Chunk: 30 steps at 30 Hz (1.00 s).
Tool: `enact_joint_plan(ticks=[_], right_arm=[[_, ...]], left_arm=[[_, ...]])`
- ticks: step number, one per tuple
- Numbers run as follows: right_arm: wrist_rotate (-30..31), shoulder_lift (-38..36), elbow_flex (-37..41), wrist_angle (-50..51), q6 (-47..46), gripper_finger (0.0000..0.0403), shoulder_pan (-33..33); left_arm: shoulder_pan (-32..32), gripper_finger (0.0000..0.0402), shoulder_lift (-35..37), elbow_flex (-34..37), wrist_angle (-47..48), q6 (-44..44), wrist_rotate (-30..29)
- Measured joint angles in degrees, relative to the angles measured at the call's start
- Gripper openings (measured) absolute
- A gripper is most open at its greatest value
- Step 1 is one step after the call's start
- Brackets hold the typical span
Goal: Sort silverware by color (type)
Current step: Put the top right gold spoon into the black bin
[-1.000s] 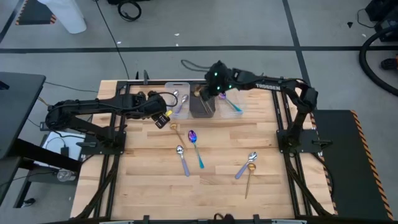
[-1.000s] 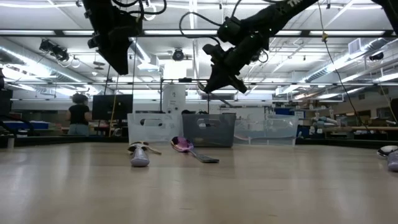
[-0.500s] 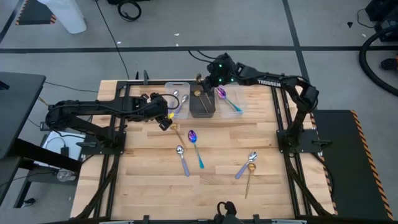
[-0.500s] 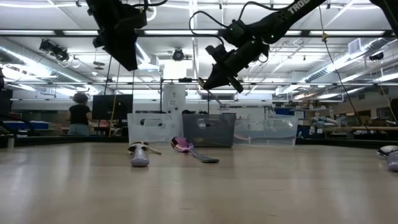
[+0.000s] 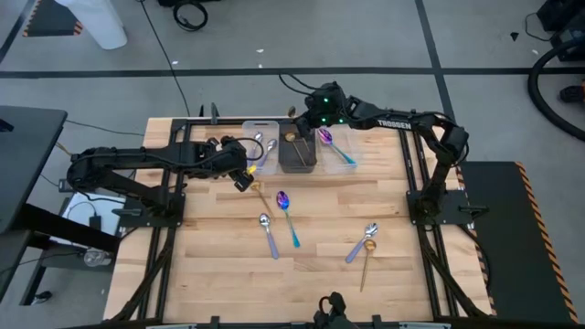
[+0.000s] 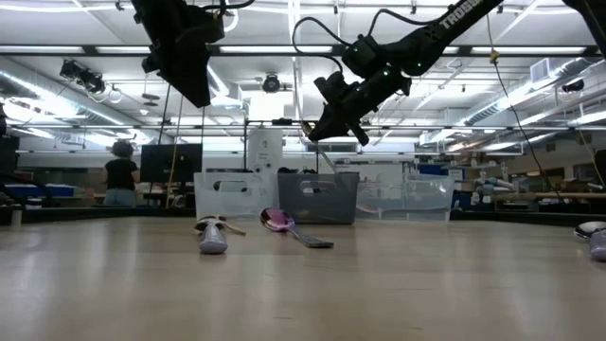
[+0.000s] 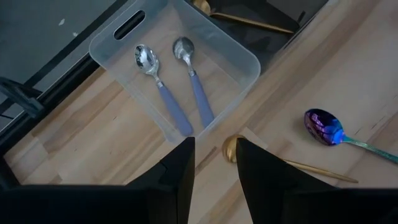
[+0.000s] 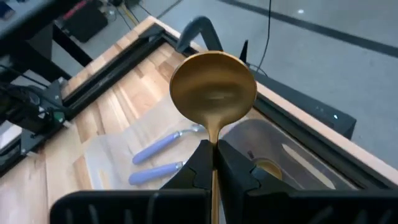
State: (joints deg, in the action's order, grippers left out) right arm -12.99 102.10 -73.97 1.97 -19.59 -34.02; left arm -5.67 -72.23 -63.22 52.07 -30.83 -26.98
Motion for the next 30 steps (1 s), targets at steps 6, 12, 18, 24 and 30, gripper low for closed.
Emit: enact_joint_plan(ticks=[6, 12, 18, 24, 30], right_arm=[[0.0, 0.0, 2.7, -4.0, 1.7, 0.0016, 0.1], [-0.6, 0.0, 5.7, -11.6, 3.8, 0.0016, 1.1], [-0.6, 0.0, 8.5, -12.2, 5.2, 0.0016, 1.7], [-2.0, 0.0, 11.7, -11.7, 1.9, 0.0016, 1.8], [-2.1, 0.0, 13.9, -11.8, -0.2, 0.0016, 1.8]], left_arm=[[0.0, 0.0125, 0.0, 0.0, 0.0, 0.0, 0.0], [0.0, 0.0125, 0.0, 0.0, 0.0, 0.0, 0.0], [0.0, 0.0125, 0.0, 0.0, 0.0, 0.0, 0.0], [0.0, 0.0125, 0.0, 0.0, 0.0, -0.1, 0.0], [0.0, 0.0125, 0.0, 0.0, 0.0, -0.1, 0.0]])
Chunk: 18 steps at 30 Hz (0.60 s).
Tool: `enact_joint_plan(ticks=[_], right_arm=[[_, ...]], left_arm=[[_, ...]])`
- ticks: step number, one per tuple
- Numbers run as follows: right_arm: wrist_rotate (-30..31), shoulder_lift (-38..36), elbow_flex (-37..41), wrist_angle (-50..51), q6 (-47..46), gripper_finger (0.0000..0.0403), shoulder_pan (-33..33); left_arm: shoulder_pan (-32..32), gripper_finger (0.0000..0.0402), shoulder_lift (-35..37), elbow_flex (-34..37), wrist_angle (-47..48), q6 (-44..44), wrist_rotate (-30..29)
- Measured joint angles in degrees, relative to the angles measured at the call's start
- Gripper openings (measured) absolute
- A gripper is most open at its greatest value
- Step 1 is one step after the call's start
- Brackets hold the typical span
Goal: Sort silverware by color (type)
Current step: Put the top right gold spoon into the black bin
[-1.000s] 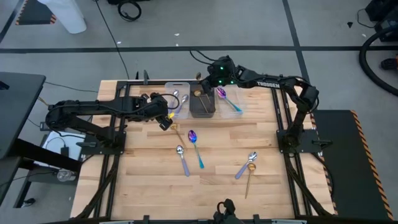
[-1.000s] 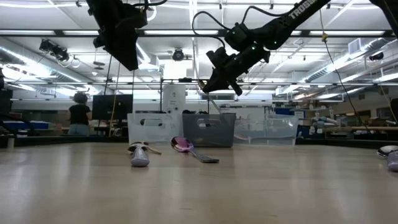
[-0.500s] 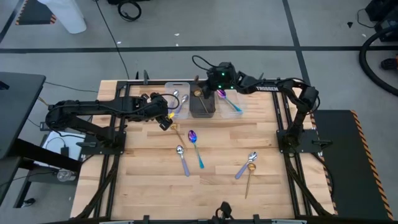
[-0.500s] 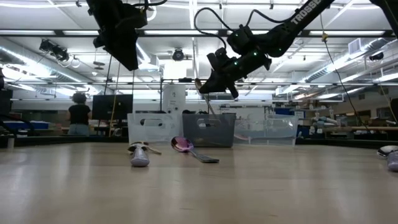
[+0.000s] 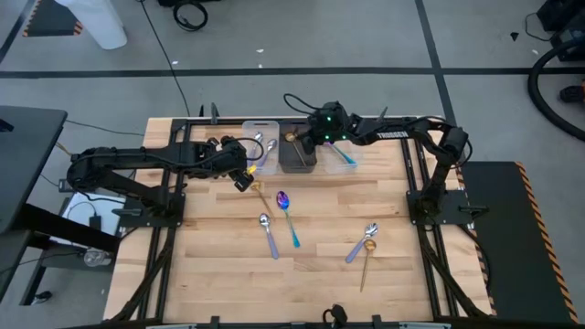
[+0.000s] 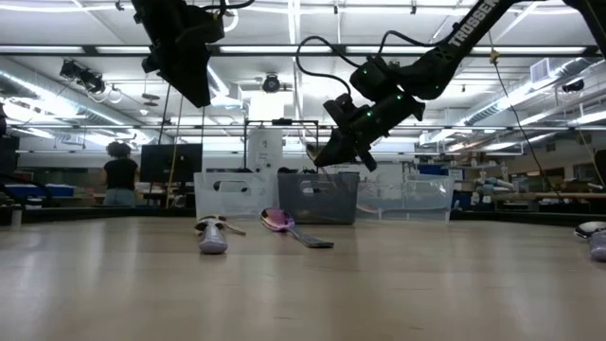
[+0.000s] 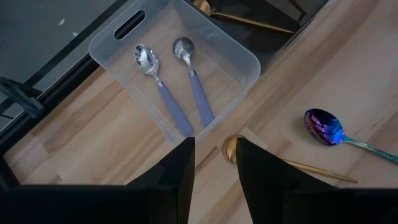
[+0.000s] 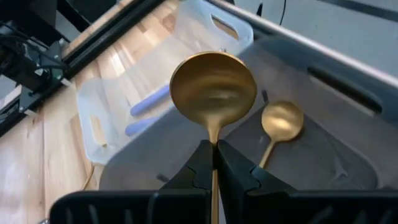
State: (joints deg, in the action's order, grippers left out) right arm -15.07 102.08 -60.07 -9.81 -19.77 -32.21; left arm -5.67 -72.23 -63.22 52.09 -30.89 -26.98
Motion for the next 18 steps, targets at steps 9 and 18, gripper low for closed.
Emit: enact_joint_plan(ticks=[9, 18], right_arm=[[2.0, 0.0, 0.5, 0.6, -1.3, 0.0020, 0.0], [4.8, 0.0, 0.5, 5.1, -6.1, 0.0021, 0.3]], left_arm=[[0.0, 0.0125, 0.0, 0.0, 0.0, -0.1, 0.0], [0.0, 0.0125, 0.0, 0.0, 0.0, -0.1, 0.0]])
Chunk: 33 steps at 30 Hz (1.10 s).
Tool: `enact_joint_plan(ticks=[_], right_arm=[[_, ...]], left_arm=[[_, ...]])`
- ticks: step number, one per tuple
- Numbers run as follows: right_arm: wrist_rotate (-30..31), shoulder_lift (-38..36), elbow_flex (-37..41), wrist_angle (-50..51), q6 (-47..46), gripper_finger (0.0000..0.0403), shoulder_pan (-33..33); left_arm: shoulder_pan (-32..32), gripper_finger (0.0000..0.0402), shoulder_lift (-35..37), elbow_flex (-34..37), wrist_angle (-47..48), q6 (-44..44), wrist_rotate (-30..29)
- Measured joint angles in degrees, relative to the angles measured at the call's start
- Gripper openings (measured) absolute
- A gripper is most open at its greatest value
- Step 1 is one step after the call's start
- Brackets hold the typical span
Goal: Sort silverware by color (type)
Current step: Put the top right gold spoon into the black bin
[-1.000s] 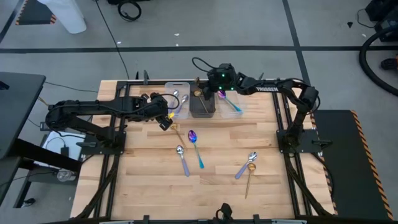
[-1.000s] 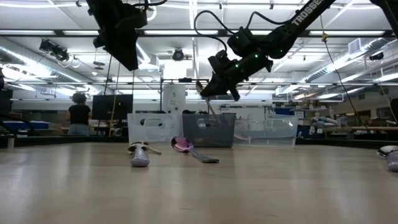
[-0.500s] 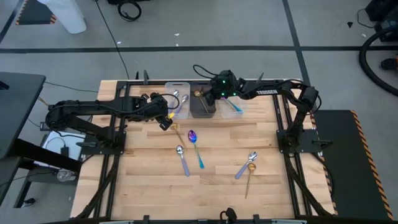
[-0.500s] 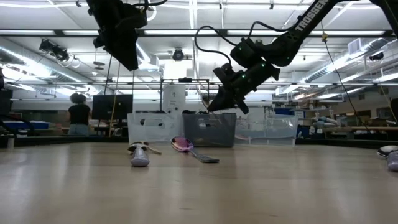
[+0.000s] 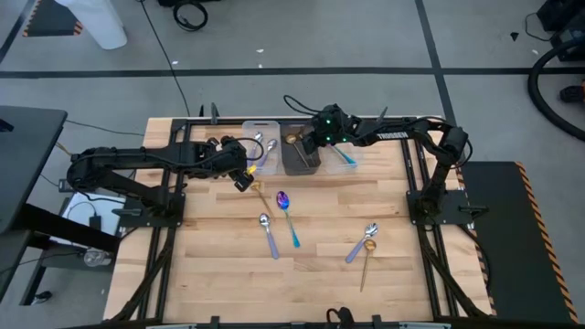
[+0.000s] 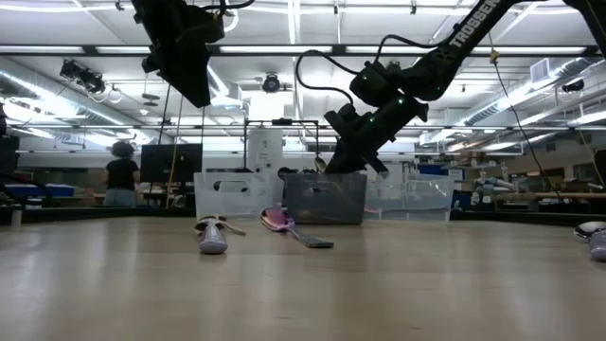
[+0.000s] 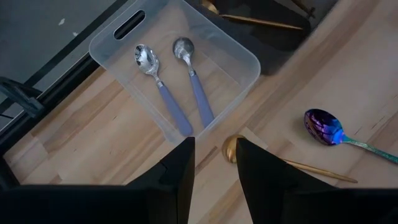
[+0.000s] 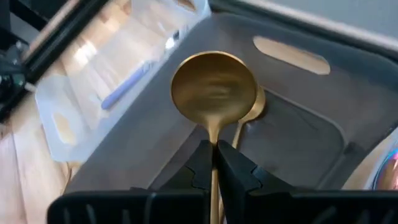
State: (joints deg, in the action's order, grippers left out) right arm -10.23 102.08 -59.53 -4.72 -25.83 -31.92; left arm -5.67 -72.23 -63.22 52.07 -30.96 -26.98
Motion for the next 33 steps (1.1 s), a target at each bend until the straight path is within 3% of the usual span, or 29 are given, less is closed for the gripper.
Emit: enact_joint_plan(ticks=[17, 33], right_arm=[[-1.2, 0.0, 0.0, 11.8, -1.4, 0.0021, -0.5], [-2.7, 0.0, -0.6, 19.9, -4.1, 0.0021, 4.7]], left_arm=[[0.0, 0.0125, 0.0, 0.0, 0.0, 0.0, 0.0], [0.0, 0.0125, 0.0, 0.0, 0.0, 0.1, 0.0]])
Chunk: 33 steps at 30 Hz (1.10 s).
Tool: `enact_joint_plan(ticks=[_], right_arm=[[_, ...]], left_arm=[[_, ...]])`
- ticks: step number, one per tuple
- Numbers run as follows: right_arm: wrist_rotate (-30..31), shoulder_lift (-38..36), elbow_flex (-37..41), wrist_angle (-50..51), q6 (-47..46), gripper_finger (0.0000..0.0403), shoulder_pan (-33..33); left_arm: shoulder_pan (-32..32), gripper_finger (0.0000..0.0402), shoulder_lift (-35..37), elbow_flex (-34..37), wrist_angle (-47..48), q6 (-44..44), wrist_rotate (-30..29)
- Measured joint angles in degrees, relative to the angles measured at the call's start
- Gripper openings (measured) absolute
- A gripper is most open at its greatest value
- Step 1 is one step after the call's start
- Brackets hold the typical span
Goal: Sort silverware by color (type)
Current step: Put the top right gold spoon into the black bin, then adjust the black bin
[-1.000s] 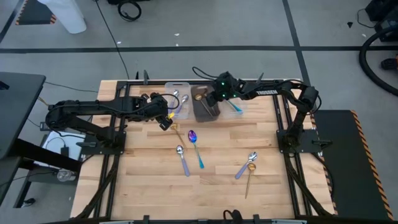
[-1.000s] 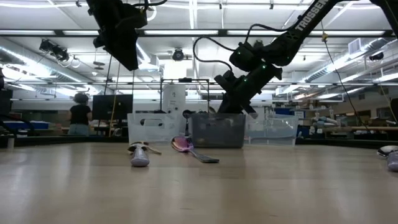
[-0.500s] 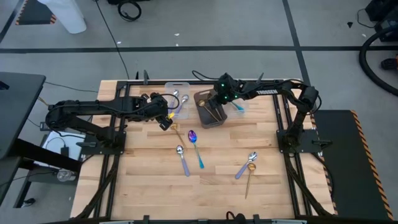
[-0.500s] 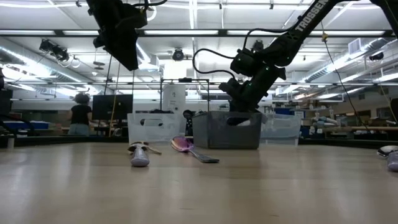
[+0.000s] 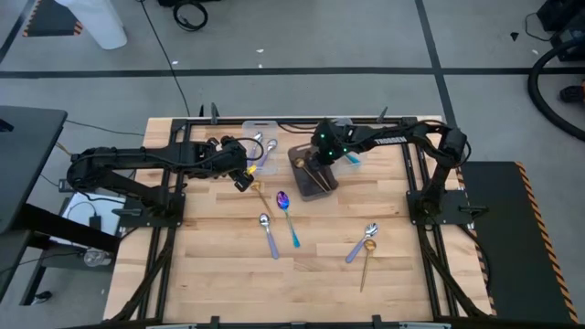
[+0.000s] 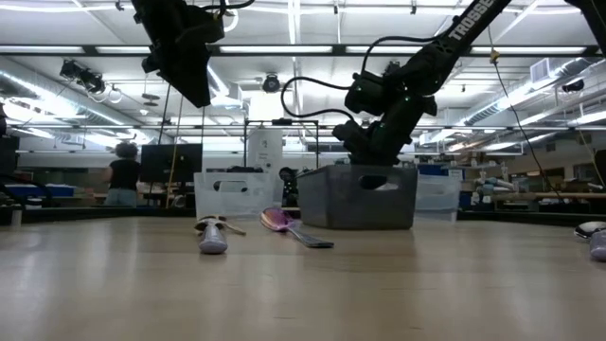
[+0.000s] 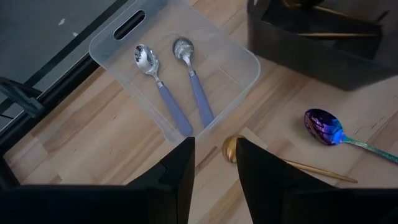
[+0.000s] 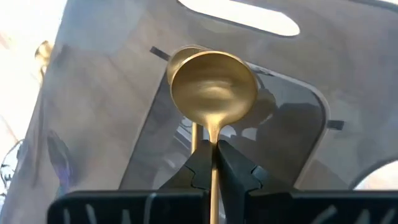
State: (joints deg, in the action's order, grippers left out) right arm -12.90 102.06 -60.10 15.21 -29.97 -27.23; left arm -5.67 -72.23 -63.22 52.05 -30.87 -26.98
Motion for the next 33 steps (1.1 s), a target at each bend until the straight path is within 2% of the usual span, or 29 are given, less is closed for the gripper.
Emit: enact_joint_plan(ticks=[17, 26, 30, 33], right_arm=[[0.3, 0.0, 0.0, -0.2, 2.8, 0.0058, 0.2], [-2.2, 0.0, 0.0, -1.3, 3.5, 0.0080, 0.4], [-3.1, 0.0, -1.9, -0.2, 7.6, 0.0080, 1.2], [-1.4, 0.0, -4.7, 1.9, 13.4, 0.0080, 2.3]], left_arm=[[0.0, 0.0125, 0.0, 0.0, 0.0, 0.0, 0.0], [0.0, 0.0125, 0.0, 0.0, 0.0, 0.1, 0.0], [0.0, 0.0125, 0.0, 0.0, 0.0, 0.1, 0.0], [0.0, 0.0125, 0.0, 0.0, 0.0, 0.1, 0.0]])
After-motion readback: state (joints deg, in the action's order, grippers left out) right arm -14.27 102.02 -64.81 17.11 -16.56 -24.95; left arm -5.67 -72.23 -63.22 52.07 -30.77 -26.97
